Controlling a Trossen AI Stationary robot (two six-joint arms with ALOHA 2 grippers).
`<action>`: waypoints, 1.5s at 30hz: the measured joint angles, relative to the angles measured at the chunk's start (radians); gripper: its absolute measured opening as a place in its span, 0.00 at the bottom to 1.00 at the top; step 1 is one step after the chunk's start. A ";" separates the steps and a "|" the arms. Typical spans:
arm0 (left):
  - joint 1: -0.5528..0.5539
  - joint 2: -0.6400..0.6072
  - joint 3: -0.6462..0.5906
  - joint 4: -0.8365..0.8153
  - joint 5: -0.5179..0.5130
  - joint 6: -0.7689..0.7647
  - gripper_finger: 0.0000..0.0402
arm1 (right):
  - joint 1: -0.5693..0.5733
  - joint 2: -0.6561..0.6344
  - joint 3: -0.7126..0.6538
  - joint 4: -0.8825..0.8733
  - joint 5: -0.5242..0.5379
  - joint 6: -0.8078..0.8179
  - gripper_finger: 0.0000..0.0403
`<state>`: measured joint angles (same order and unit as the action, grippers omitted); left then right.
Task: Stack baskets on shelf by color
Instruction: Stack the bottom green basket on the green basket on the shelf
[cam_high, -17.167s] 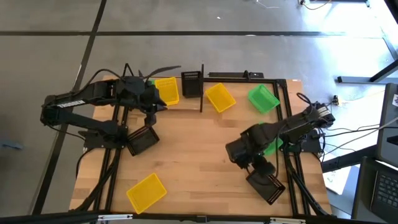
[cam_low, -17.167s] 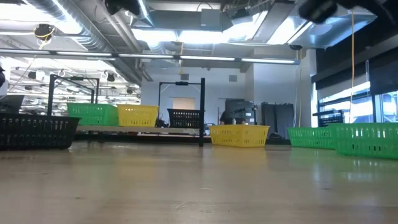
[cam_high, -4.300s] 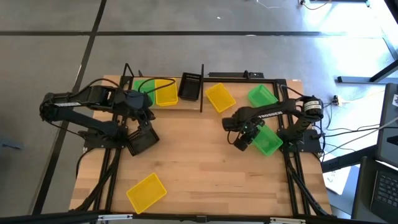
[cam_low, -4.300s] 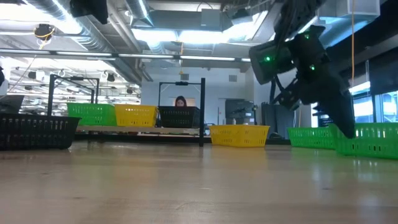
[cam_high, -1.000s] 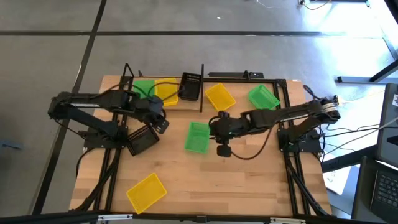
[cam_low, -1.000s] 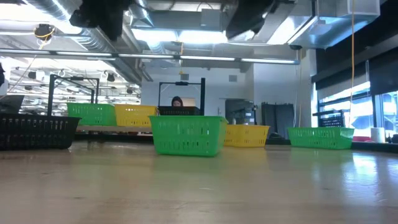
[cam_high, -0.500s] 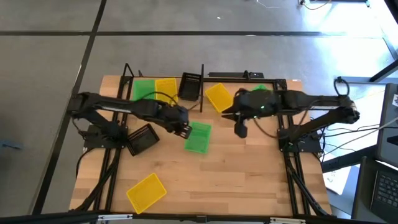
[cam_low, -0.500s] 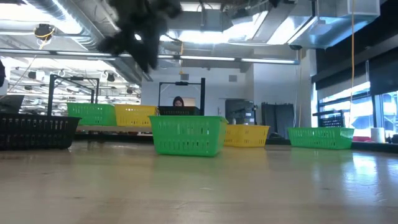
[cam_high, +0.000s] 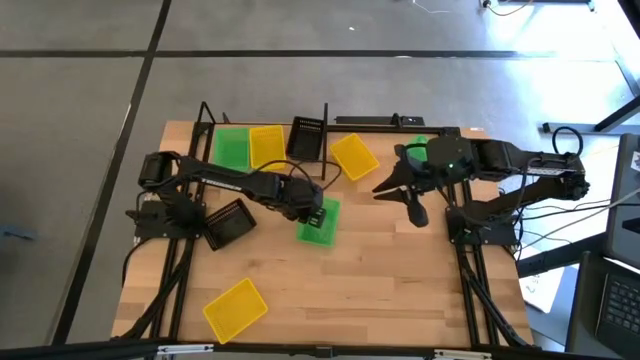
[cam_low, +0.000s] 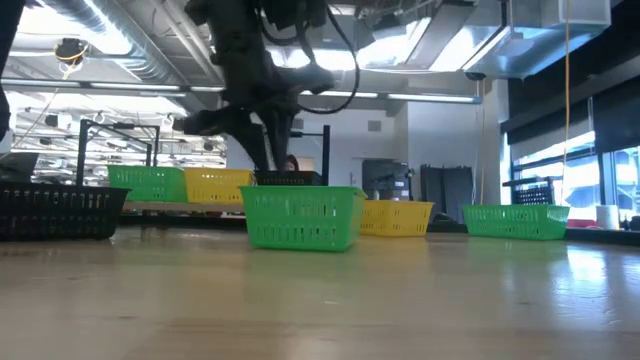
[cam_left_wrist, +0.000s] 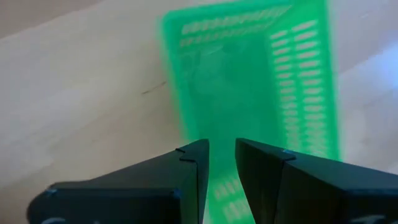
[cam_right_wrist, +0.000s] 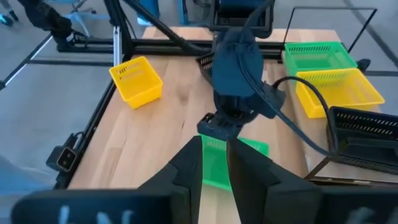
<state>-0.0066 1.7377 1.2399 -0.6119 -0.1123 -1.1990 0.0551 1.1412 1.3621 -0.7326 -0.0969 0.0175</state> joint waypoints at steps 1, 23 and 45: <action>0.000 0.007 0.001 0.008 -0.002 -0.002 0.17 | 0.000 0.000 0.000 -0.007 -0.001 -0.004 0.18; 0.001 0.024 -0.001 -0.030 -0.074 -0.027 0.17 | 0.000 0.000 -0.001 -0.055 -0.002 -0.030 0.18; 0.002 0.139 -0.001 0.001 0.002 -0.016 0.15 | 0.000 0.000 -0.001 -0.048 -0.002 -0.047 0.18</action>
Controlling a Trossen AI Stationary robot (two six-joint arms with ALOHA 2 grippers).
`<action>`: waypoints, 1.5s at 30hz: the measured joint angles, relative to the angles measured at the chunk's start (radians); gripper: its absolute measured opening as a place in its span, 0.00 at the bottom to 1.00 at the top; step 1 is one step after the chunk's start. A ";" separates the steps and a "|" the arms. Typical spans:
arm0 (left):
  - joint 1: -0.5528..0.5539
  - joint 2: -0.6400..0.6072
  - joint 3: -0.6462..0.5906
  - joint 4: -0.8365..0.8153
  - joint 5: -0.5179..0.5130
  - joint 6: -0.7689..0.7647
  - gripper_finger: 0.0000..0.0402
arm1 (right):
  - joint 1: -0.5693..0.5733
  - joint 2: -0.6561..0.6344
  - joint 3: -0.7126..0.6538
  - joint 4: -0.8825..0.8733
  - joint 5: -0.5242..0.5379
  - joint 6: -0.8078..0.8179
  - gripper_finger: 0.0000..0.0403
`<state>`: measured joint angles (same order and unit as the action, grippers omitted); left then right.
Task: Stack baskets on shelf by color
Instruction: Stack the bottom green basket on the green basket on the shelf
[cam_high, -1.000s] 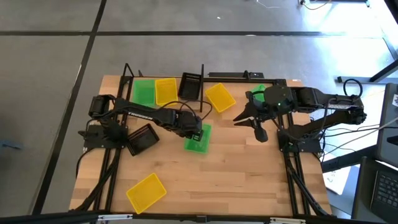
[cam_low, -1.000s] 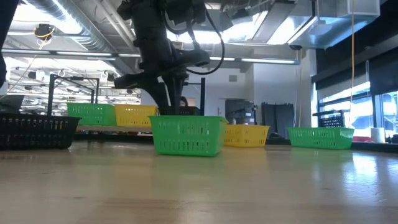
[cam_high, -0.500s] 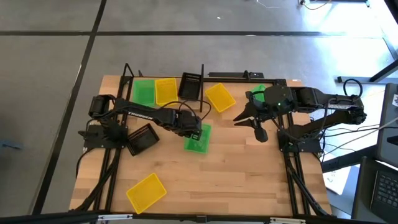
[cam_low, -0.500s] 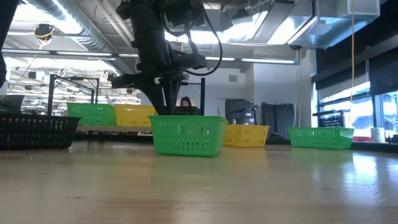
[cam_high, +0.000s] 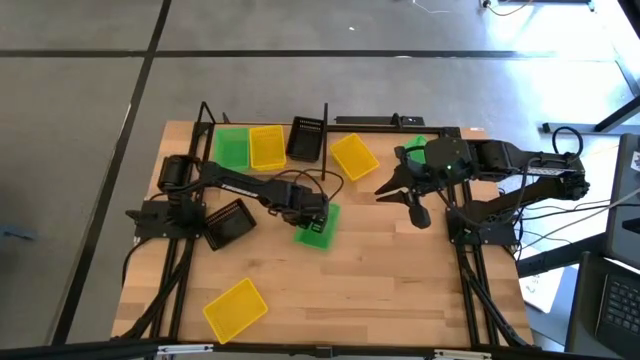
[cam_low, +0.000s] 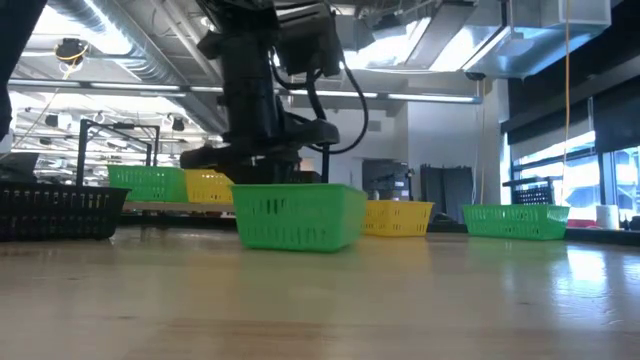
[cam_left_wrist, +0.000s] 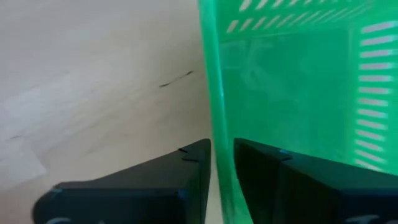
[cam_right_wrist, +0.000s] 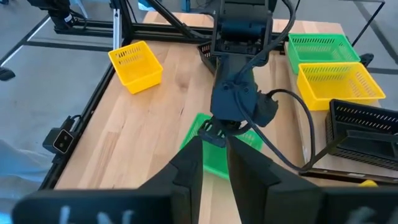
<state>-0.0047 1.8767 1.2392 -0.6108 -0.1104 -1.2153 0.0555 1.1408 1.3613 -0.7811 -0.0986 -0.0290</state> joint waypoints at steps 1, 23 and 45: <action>0.002 0.000 0.000 -0.001 0.000 0.003 0.12 | 0.000 0.000 0.000 0.000 0.000 -0.005 0.18; 0.134 -0.452 0.037 -0.439 -0.143 0.003 0.00 | -0.006 0.003 0.000 0.007 0.030 -0.088 0.18; 0.554 -0.597 0.035 -0.793 -0.561 0.120 0.00 | -0.099 0.003 0.000 0.047 -0.078 -0.084 0.18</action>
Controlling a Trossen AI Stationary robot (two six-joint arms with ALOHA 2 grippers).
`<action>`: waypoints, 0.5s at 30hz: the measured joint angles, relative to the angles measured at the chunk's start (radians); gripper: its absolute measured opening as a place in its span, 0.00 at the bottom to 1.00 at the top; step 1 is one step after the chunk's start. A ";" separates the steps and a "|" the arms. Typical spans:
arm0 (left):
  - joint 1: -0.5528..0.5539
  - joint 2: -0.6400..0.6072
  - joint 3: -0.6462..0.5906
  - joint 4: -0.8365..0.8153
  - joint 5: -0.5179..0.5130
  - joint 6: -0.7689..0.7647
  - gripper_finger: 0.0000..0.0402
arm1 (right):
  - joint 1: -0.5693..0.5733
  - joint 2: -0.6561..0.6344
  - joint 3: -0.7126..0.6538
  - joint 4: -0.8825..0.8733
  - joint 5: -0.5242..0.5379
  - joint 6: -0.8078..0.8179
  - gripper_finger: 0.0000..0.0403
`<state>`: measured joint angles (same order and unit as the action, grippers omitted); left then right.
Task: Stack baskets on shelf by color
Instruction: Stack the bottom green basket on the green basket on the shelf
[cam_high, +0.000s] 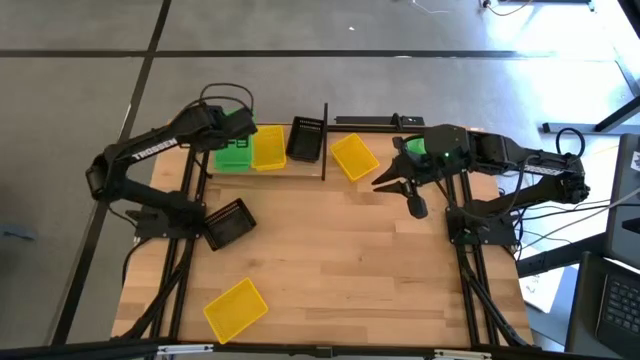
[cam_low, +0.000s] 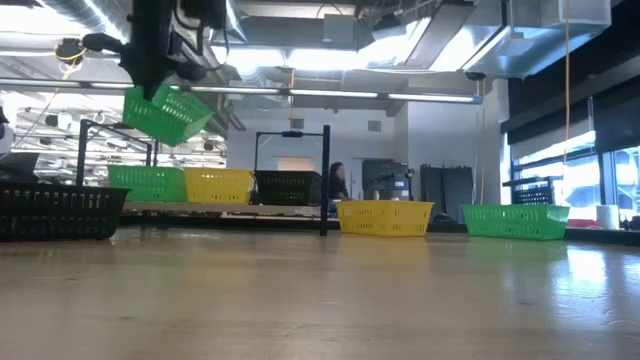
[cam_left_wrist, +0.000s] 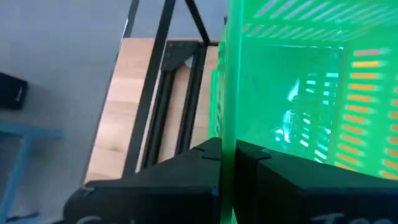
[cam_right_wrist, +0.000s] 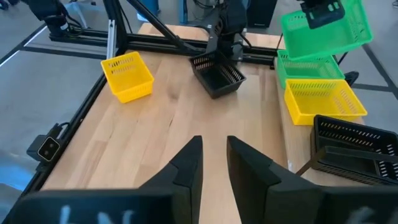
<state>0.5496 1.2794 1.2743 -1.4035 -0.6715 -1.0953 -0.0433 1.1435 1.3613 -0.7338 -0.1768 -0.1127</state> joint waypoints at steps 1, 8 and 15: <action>0.016 0.005 0.000 0.001 -0.006 0.014 0.00 | 0.000 0.000 0.000 0.000 0.000 0.000 0.18; 0.085 0.068 0.000 0.002 -0.016 0.070 0.00 | 0.000 0.000 0.000 0.001 0.000 0.000 0.18; 0.111 0.149 0.000 0.015 0.019 0.109 0.00 | 0.000 0.000 0.000 0.005 0.000 0.000 0.18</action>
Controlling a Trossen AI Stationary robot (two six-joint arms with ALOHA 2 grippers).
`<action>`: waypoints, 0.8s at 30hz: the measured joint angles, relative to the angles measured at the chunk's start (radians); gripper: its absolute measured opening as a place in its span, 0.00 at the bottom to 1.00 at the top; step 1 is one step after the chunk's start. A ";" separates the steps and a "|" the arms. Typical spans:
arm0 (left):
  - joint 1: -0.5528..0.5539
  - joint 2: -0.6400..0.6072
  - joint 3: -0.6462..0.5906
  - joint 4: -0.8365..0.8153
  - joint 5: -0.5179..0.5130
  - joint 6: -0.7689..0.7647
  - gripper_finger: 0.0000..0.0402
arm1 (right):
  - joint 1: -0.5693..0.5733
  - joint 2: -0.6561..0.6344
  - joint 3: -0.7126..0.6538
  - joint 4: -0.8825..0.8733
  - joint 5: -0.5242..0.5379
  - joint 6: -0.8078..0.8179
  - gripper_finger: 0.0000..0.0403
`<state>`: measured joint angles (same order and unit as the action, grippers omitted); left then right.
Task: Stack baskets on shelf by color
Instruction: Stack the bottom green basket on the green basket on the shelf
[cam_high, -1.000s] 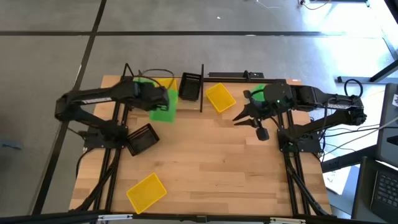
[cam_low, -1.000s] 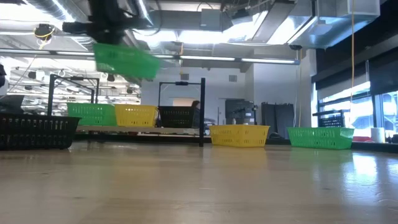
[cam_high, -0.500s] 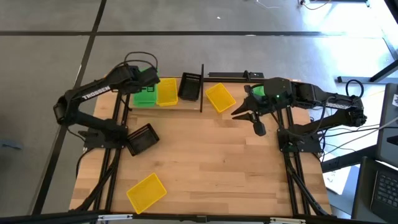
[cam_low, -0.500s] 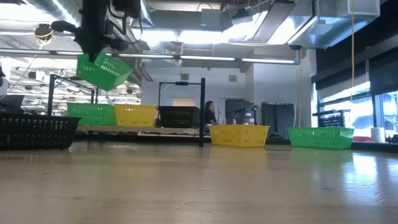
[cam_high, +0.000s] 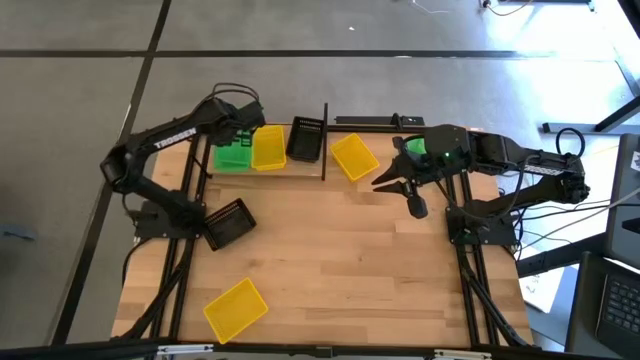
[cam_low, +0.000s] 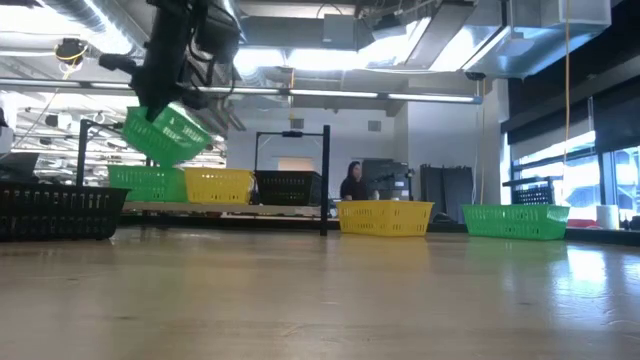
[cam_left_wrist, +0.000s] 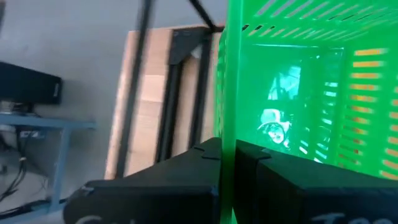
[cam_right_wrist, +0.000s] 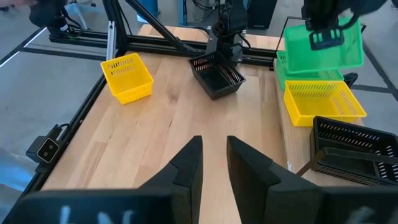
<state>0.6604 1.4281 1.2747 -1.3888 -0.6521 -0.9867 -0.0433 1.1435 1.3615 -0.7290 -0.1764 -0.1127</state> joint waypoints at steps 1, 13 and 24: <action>0.003 0.010 0.000 0.000 0.010 0.007 0.00 | 0.000 0.000 0.000 0.000 0.000 0.000 0.18; 0.017 0.048 0.000 0.011 0.056 0.028 0.00 | 0.000 0.000 0.000 0.000 0.000 0.000 0.18; 0.032 0.048 0.000 0.011 0.067 0.071 0.09 | 0.000 0.000 0.000 0.000 0.000 0.000 0.18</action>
<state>0.6927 1.4757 1.2747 -1.3781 -0.5849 -0.9157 -0.0433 1.1435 1.3616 -0.7292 -0.1764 -0.1131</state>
